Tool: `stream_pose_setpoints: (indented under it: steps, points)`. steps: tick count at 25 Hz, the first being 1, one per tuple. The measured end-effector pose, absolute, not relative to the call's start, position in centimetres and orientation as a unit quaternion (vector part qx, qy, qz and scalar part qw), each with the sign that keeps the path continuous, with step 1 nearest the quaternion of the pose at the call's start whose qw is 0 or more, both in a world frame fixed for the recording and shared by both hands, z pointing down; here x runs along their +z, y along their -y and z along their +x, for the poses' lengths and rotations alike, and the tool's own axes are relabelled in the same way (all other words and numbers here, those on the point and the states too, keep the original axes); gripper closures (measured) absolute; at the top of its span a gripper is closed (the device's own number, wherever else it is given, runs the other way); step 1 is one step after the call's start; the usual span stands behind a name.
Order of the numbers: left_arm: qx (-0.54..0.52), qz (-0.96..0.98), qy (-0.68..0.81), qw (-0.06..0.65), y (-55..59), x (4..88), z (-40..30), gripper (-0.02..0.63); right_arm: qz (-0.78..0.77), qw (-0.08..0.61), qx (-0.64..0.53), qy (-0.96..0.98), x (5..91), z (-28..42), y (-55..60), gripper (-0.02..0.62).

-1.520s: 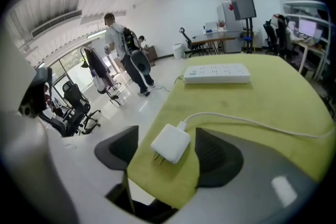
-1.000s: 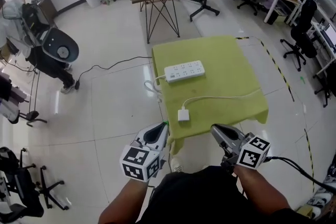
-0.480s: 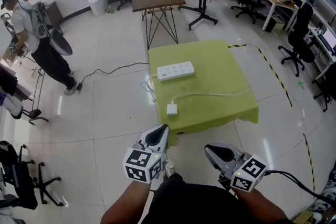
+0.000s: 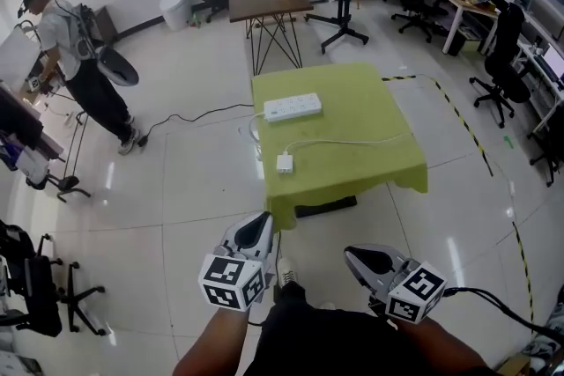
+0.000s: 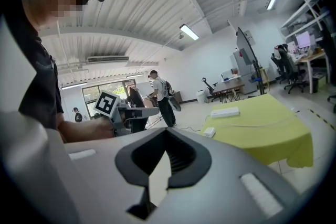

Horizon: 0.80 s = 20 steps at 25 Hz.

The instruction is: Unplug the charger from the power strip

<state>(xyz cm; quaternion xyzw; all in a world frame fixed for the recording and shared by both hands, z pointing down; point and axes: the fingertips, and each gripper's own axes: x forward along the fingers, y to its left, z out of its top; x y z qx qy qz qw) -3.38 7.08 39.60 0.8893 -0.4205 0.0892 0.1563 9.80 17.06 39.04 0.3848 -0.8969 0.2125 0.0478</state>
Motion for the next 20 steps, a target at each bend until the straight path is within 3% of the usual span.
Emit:
stream_pose_setpoints:
  steps: [20]
  points:
    - [0.087, 0.889, 0.418, 0.164, -12.3, 39.6, -1.2, 0.600, 0.374, 0.052, 0.188, 0.907, 38.0, 11.0, -20.7, 0.595]
